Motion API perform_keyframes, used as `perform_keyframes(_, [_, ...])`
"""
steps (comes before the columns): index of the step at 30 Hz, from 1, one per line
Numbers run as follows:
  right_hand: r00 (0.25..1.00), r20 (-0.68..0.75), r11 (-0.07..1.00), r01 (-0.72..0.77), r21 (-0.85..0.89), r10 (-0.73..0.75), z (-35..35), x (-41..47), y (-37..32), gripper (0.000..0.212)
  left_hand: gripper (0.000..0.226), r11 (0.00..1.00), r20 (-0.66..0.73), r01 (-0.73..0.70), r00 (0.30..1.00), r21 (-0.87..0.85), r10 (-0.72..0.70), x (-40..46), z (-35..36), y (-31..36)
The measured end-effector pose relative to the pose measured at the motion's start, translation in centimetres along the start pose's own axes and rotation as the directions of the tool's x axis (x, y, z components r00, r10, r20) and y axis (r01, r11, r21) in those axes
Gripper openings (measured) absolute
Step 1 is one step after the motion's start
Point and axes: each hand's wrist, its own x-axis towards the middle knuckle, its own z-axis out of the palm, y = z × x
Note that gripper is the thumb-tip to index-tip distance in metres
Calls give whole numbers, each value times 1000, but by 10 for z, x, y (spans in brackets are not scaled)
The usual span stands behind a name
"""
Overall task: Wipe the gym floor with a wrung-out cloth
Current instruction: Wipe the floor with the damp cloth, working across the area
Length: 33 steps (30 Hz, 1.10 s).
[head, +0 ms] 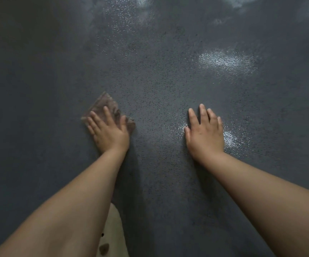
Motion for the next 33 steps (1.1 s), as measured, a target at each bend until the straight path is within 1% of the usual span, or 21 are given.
perform_keyframes(2, [1000,1,1000,1,2,-1,1,0,1,57,73,991,48,-136,990,15,135,-25,3,18])
perform_keyframes(3, [1000,-8,1000,2,7,-2,2,0,1,57,77,976,85,-219,972,9,217,-39,4,29])
perform_keyframes(4, [1000,-19,1000,3,15,-3,2,-1,2,56,78,952,126,-305,945,7,302,-53,6,40])
perform_keyframes(6, [1000,-27,1000,7,21,-7,2,-1,3,55,72,882,199,-470,869,41,453,-73,8,55])
perform_keyframes(8, [1000,-18,1000,16,10,-15,2,-2,5,55,68,812,255,-573,806,108,534,-74,9,57])
perform_keyframes(9, [1000,-13,1000,21,-1,-21,2,-2,5,56,67,784,270,-604,786,143,557,-67,8,54])
perform_keyframes(11, [999,-8,999,31,-20,-31,2,-2,6,56,65,759,272,-628,771,174,576,-45,4,44])
perform_keyframes(12, [999,-6,999,32,-23,-32,2,-2,6,56,65,778,266,-605,788,167,556,-32,1,37])
perform_keyframes(14, [999,7,999,31,-26,-31,0,-2,7,57,63,864,234,-485,863,135,448,-10,-6,17])
perform_keyframes(16, [999,22,999,38,-33,-37,0,-1,7,57,62,949,162,-297,947,106,278,2,-8,-13])
perform_keyframes(18, [999,25,998,48,-40,-47,0,-2,9,58,62,996,90,-71,994,46,66,1,-7,-44])
perform_keyframes(19, [998,28,998,54,-44,-52,-1,-2,10,58,62,999,60,49,997,5,-49,-2,-6,-57])
perform_keyframes(21, [997,42,996,70,-53,-67,-3,-1,12,58,63,966,25,249,968,-70,-248,-13,-4,-69])
perform_keyframes(23, [995,61,995,88,-54,-84,-6,-1,14,58,61,928,33,358,934,-105,-357,-23,-4,-64])
perform_keyframes(24, [994,68,994,92,-52,-89,-6,-2,14,58,61,922,42,371,929,-108,-368,-29,-3,-56])
perform_keyframes(26, [993,71,994,96,-50,-92,-6,-3,15,58,60,944,44,317,948,-96,-314,-45,0,-37])
perform_keyframes(27, [993,72,994,98,-51,-94,-6,-3,16,58,61,965,46,250,968,-75,-247,-55,3,-26])
perform_keyframes(29, [992,72,993,107,-56,-103,-5,-4,16,59,65,999,93,49,995,-12,-48,-80,7,-1])
perform_keyframes(31, [992,74,992,109,-61,-105,-5,-5,16,59,68,985,181,-171,970,18,165,-106,11,26])
perform_keyframes(33, [992,69,992,106,-66,-102,-3,-6,15,59,70,946,229,-322,924,39,305,-118,14,44])
